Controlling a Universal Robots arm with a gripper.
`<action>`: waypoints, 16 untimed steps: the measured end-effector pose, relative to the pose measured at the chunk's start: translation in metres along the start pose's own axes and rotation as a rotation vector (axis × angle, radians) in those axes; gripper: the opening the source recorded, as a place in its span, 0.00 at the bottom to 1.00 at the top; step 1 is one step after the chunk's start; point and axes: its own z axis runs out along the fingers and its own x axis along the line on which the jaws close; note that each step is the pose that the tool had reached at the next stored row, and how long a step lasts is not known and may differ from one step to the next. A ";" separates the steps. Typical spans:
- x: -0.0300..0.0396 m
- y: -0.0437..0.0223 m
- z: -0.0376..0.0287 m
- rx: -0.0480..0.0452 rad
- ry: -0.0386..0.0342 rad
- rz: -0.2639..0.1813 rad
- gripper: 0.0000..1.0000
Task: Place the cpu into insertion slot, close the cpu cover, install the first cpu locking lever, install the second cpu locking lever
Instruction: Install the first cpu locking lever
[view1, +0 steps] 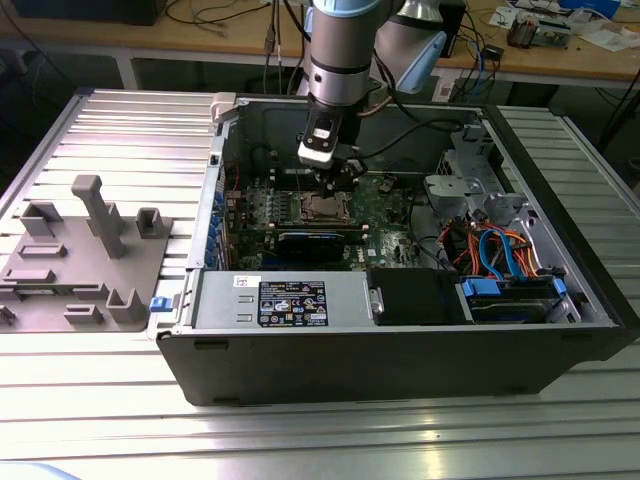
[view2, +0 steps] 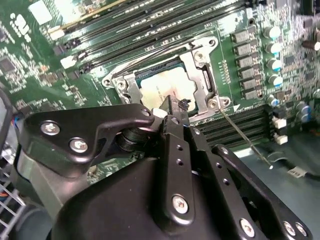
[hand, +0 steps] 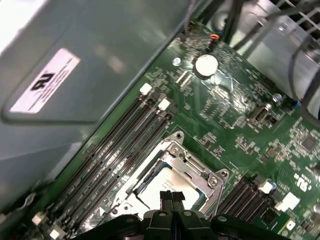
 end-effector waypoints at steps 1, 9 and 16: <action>0.0000 0.0000 0.0000 -0.0002 -0.0001 -0.020 0.11; -0.0001 0.0000 -0.0095 -0.0027 -0.0051 -0.064 0.11; -0.0001 0.0000 -0.0095 -0.0027 -0.0051 -0.065 0.11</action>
